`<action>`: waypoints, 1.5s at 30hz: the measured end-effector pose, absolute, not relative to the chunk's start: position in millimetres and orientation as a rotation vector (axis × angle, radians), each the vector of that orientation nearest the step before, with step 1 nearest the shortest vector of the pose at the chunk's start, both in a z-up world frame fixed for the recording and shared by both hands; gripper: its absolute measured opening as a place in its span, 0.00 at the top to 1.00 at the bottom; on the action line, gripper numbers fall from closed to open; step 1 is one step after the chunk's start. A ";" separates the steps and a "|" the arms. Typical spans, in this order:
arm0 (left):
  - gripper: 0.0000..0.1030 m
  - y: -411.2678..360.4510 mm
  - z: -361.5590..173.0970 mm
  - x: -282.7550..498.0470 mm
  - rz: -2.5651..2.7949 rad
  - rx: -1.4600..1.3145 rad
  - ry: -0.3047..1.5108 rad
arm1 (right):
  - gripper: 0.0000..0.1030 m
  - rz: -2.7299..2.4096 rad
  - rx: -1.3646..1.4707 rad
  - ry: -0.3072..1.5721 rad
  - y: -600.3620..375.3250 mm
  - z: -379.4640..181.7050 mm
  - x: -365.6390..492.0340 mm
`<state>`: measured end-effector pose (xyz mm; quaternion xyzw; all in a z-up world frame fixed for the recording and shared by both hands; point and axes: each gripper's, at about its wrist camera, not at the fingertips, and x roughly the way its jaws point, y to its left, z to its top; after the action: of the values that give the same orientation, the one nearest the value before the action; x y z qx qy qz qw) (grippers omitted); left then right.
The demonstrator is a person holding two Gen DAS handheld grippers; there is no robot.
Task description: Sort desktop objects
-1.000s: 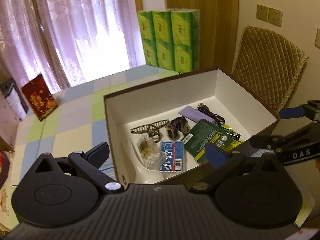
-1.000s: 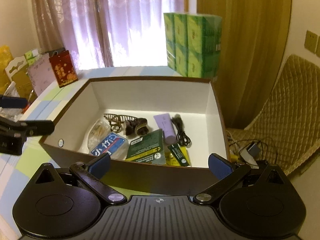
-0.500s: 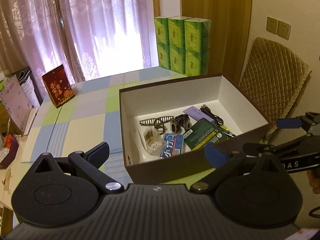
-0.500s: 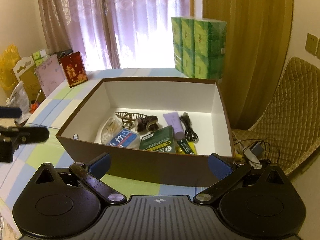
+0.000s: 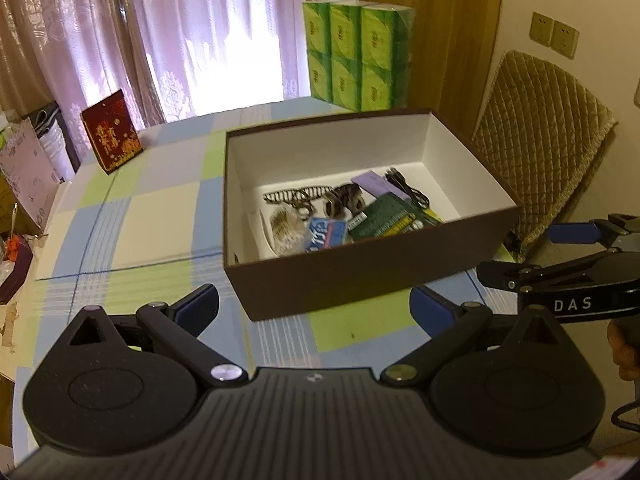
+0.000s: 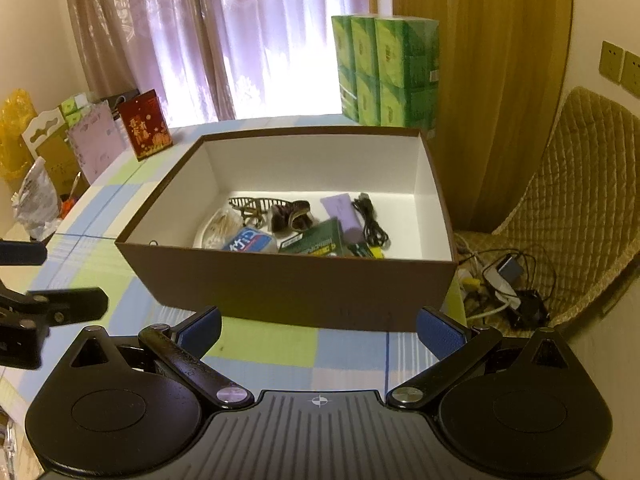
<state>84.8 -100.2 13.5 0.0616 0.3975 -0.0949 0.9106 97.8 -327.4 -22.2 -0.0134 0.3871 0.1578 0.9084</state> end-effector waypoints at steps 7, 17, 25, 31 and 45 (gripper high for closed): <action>0.02 -107.6 8.4 76.4 -0.209 0.141 0.825 | 0.02 0.320 -0.020 0.808 -327.4 -24.3 86.8; 0.02 -110.8 -0.3 69.1 -0.206 0.150 0.850 | 0.02 0.329 -0.036 0.820 -323.9 -28.4 78.2; 0.02 -111.1 -8.9 64.3 -0.207 0.157 0.868 | 0.02 0.333 -0.051 0.839 -319.9 -34.6 75.8; 0.02 -108.7 -14.3 66.0 -0.198 0.161 0.884 | 0.02 0.326 -0.052 0.855 -318.7 -39.9 74.9; 0.02 -106.8 -24.9 69.4 -0.204 0.171 0.902 | 0.02 0.318 -0.050 0.884 -317.1 -47.7 75.4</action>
<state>69.4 -106.8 -24.9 0.0824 0.4344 -0.0985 0.8915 75.4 -317.1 -47.7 -0.0241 0.4260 0.1531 0.8913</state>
